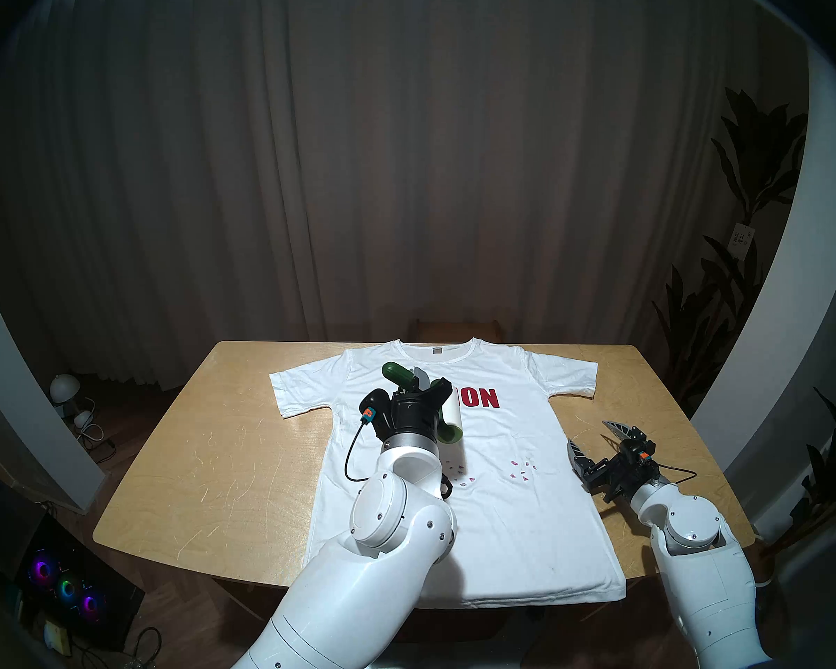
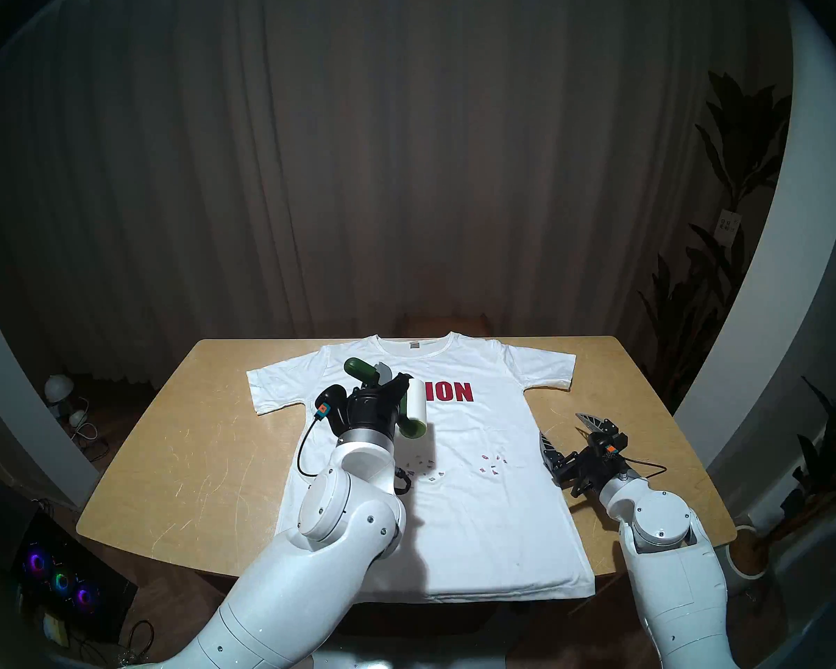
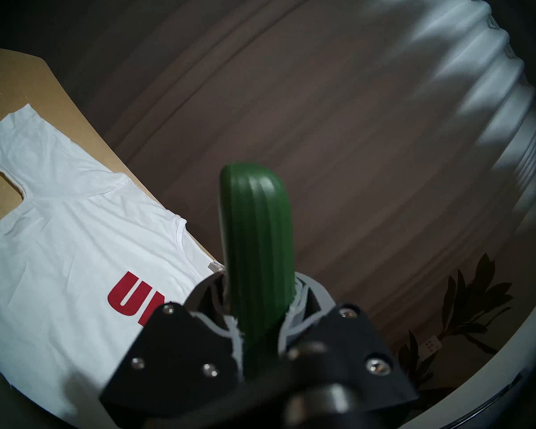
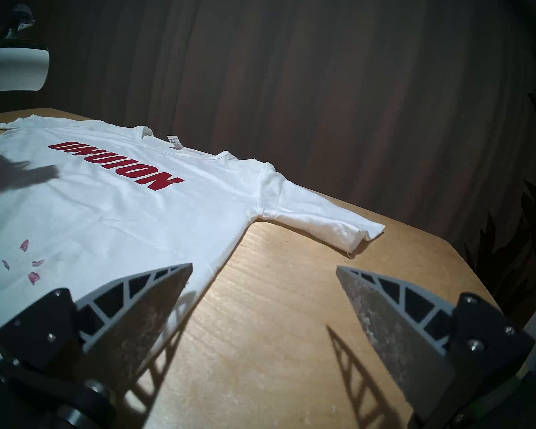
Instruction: Use the fur roller to clean a top
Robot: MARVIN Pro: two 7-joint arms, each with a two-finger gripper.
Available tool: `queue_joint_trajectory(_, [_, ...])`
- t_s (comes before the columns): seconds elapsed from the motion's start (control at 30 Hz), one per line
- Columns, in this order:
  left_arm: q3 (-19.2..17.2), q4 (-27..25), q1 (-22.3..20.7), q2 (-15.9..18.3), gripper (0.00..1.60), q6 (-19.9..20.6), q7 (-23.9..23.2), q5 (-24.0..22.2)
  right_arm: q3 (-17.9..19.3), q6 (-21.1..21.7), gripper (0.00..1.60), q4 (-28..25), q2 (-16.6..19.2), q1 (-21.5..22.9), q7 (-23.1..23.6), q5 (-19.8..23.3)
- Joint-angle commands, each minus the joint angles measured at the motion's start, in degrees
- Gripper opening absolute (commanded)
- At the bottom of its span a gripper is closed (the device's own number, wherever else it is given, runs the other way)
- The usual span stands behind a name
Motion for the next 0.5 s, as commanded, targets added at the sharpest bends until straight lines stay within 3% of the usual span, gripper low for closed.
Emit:
queue_joint_trajectory(0.0, [4.00, -1.07, -2.66, 2.02, 0.00, -4.33, 0.00, -0.01, -0.28, -0.16, 1.60, -1.15, -0.77, 1.41, -1.96, -1.09])
queue_joint_trajectory(0.2, [6.83, -0.26, -3.87, 3.08, 0.00, -7.03, 0.45, -1.50, -0.62, 0.31, 1.60, -1.88, -0.67, 0.58, -3.13, -2.72])
queue_joint_trajectory(0.47, [10.89, 4.92, -8.11, 1.67, 0.00, -8.90, 0.97, -2.50, -0.57, -0.06, 1.60, -1.99, -0.16, 0.22, -3.14, -3.86])
